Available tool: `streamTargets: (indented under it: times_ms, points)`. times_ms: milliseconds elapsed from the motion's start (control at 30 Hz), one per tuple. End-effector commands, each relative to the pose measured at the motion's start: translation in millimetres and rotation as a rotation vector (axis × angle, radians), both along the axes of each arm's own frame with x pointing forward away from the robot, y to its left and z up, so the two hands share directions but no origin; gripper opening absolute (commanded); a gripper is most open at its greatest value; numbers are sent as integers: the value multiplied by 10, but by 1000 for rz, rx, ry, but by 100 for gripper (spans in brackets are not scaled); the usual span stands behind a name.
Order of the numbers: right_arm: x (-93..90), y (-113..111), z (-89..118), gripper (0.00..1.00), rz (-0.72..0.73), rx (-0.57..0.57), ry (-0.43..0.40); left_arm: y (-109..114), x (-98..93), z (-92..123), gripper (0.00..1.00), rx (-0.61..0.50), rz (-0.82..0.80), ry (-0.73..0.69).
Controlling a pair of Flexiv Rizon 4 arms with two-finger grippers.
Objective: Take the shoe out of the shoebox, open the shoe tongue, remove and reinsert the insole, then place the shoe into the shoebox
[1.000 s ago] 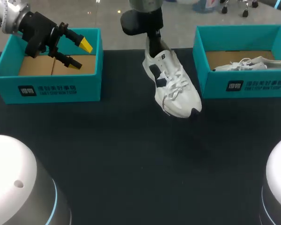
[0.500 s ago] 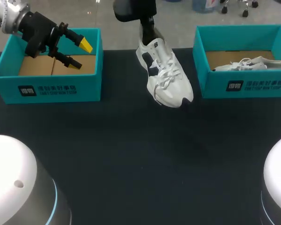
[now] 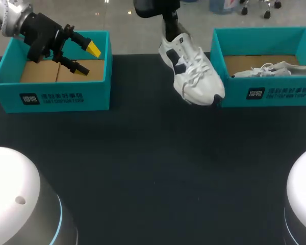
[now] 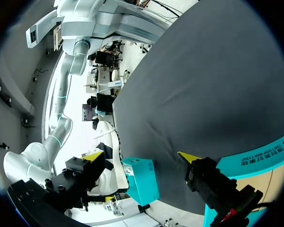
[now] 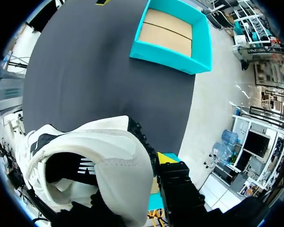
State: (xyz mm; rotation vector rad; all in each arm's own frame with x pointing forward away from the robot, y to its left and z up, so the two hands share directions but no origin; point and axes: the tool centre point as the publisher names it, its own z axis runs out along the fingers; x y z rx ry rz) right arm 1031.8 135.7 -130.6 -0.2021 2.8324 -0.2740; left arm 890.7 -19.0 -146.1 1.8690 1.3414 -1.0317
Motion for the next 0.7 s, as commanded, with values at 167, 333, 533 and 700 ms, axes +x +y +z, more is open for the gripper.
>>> streamTargets:
  times_ms: [167,333,533,700]
  points:
    - [468,-787,82,0,-16,40,52,2,1,2,100,3,-1,-1]
    - [718,-1247,85,0,-47,48,87,2,1,2,100,3,-1,-1]
    - [917,-1687,75,0,-94,34,107,2,1,2,100,3,-1,-1]
    - [973,-2013,48,0,-152,9,119,2,1,2,100,3,-1,-1]
